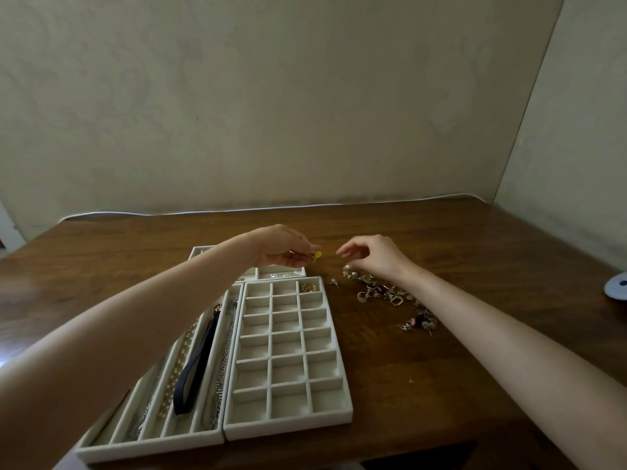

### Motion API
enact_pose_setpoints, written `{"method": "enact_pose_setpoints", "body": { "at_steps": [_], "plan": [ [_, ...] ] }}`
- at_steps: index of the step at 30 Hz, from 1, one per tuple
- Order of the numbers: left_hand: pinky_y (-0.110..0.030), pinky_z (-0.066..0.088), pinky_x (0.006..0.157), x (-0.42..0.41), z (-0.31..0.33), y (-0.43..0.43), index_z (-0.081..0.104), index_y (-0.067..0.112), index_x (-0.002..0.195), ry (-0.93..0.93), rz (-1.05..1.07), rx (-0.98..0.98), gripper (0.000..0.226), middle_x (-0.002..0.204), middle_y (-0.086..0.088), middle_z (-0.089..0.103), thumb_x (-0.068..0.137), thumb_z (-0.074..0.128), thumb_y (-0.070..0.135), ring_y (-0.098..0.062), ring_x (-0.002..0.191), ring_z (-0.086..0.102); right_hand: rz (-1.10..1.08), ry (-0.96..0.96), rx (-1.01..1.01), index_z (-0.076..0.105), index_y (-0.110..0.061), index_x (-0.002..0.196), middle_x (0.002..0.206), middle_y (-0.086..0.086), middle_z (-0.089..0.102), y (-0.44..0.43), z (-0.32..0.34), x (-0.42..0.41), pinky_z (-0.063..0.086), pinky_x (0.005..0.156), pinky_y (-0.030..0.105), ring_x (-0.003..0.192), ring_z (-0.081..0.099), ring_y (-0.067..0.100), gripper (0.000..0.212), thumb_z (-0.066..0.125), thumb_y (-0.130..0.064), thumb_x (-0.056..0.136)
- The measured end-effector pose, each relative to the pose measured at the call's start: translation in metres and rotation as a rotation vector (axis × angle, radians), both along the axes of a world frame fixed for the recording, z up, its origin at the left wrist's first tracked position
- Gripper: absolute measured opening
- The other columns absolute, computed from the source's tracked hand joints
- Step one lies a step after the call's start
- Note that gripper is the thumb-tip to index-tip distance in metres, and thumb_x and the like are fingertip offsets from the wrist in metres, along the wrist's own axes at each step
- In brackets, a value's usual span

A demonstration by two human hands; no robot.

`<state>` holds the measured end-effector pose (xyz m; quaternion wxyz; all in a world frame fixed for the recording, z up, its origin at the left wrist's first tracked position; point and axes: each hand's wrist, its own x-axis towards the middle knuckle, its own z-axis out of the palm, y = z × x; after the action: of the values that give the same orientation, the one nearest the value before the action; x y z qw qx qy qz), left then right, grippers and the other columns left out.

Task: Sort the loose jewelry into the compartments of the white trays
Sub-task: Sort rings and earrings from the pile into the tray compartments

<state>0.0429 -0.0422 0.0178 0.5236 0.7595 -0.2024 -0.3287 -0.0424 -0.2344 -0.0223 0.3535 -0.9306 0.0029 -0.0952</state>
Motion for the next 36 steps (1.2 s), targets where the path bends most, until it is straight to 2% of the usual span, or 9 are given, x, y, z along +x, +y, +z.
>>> {"method": "enact_pose_setpoints", "body": {
  "at_steps": [4, 10, 17, 21, 25, 28, 31, 33, 36],
  "plan": [
    [-0.017, 0.055, 0.063, -0.002, -0.003, 0.000, 0.064, 0.006, 0.085, -0.090, -0.032, 0.037, 0.006, 0.079, -0.006, 0.064, 0.088, 0.059, 0.006, -0.009, 0.066, 0.061, 0.114, 0.013, 0.332, 0.065, -0.014, 0.113, 0.103, 0.005, 0.069, 0.023, 0.016, 0.002, 0.057, 0.078, 0.026, 0.090, 0.068, 0.016, 0.032, 0.067, -0.003, 0.083],
    [-0.014, 0.049, 0.051, -0.006, -0.008, 0.010, 0.064, 0.009, 0.085, -0.328, 0.012, 0.136, 0.012, 0.067, -0.002, 0.062, 0.081, 0.070, 0.019, -0.006, 0.054, 0.057, 0.081, -0.006, 0.323, 0.068, -0.003, 0.108, 0.093, 0.010, 0.069, 0.042, 0.017, 0.013, 0.056, 0.067, 0.020, 0.078, 0.066, 0.014, 0.029, 0.067, 0.007, 0.080],
    [-0.025, 0.051, 0.057, 0.004, -0.013, 0.037, 0.064, 0.005, 0.077, -0.682, 0.028, 0.337, 0.028, 0.069, -0.011, 0.069, 0.070, 0.079, 0.029, -0.014, 0.054, 0.060, 0.056, 0.066, 0.215, 0.070, -0.004, 0.092, 0.088, 0.008, 0.069, 0.060, 0.012, 0.022, 0.056, 0.062, 0.019, 0.073, 0.068, 0.012, 0.014, 0.067, 0.004, 0.081],
    [-0.021, 0.053, 0.054, 0.007, -0.014, 0.049, 0.066, 0.007, 0.075, -0.623, 0.013, 0.293, 0.014, 0.066, -0.010, 0.066, 0.076, 0.076, 0.016, -0.014, 0.054, 0.062, 0.111, 0.091, 0.075, 0.071, -0.008, 0.095, 0.090, 0.003, 0.068, 0.077, 0.010, 0.026, 0.054, 0.065, 0.017, 0.077, 0.066, 0.009, 0.019, 0.070, 0.003, 0.080],
    [-0.024, 0.057, 0.059, 0.009, -0.017, 0.058, 0.066, 0.001, 0.086, -0.539, 0.001, 0.238, 0.007, 0.070, -0.012, 0.068, 0.080, 0.069, 0.002, -0.015, 0.056, 0.067, 0.159, 0.096, -0.095, 0.074, -0.010, 0.092, 0.096, 0.003, 0.071, 0.091, 0.009, 0.028, 0.054, 0.080, 0.023, 0.087, 0.066, 0.010, 0.016, 0.075, -0.004, 0.077],
    [-0.024, 0.057, 0.058, 0.010, -0.017, 0.064, 0.064, -0.001, 0.088, -0.484, 0.066, 0.195, 0.008, 0.073, -0.012, 0.069, 0.081, 0.068, 0.000, -0.017, 0.059, 0.068, 0.181, 0.098, -0.182, 0.074, -0.007, 0.088, 0.093, 0.005, 0.072, 0.096, 0.008, 0.028, 0.055, 0.081, 0.024, 0.083, 0.066, 0.009, 0.012, 0.075, -0.005, 0.076],
    [-0.023, 0.055, 0.054, 0.011, -0.016, 0.069, 0.061, 0.001, 0.087, -0.449, 0.103, 0.166, 0.009, 0.071, -0.010, 0.071, 0.081, 0.068, 0.001, -0.016, 0.058, 0.067, 0.167, 0.079, -0.316, 0.074, -0.009, 0.086, 0.094, 0.004, 0.072, 0.103, 0.005, 0.027, 0.055, 0.086, 0.031, 0.092, 0.065, 0.012, 0.007, 0.074, -0.008, 0.079],
    [-0.020, 0.051, 0.050, 0.012, -0.017, 0.070, 0.060, 0.006, 0.084, -0.478, 0.097, 0.194, 0.008, 0.066, -0.005, 0.071, 0.082, 0.068, 0.005, -0.012, 0.055, 0.064, 0.124, 0.034, -0.421, 0.074, -0.011, 0.088, 0.099, 0.004, 0.070, 0.108, 0.002, 0.026, 0.052, 0.090, 0.031, 0.100, 0.063, 0.014, 0.007, 0.071, -0.013, 0.082],
    [-0.018, 0.041, 0.051, 0.013, -0.019, 0.069, 0.062, 0.015, 0.077, -0.607, 0.044, 0.276, 0.010, 0.063, 0.004, 0.066, 0.079, 0.072, 0.012, -0.007, 0.055, 0.055, 0.050, -0.026, -0.513, 0.074, -0.014, 0.090, 0.108, 0.004, 0.066, 0.112, 0.000, 0.026, 0.044, 0.080, 0.027, 0.105, 0.059, 0.018, 0.009, 0.072, -0.017, 0.082]
  ]
}}
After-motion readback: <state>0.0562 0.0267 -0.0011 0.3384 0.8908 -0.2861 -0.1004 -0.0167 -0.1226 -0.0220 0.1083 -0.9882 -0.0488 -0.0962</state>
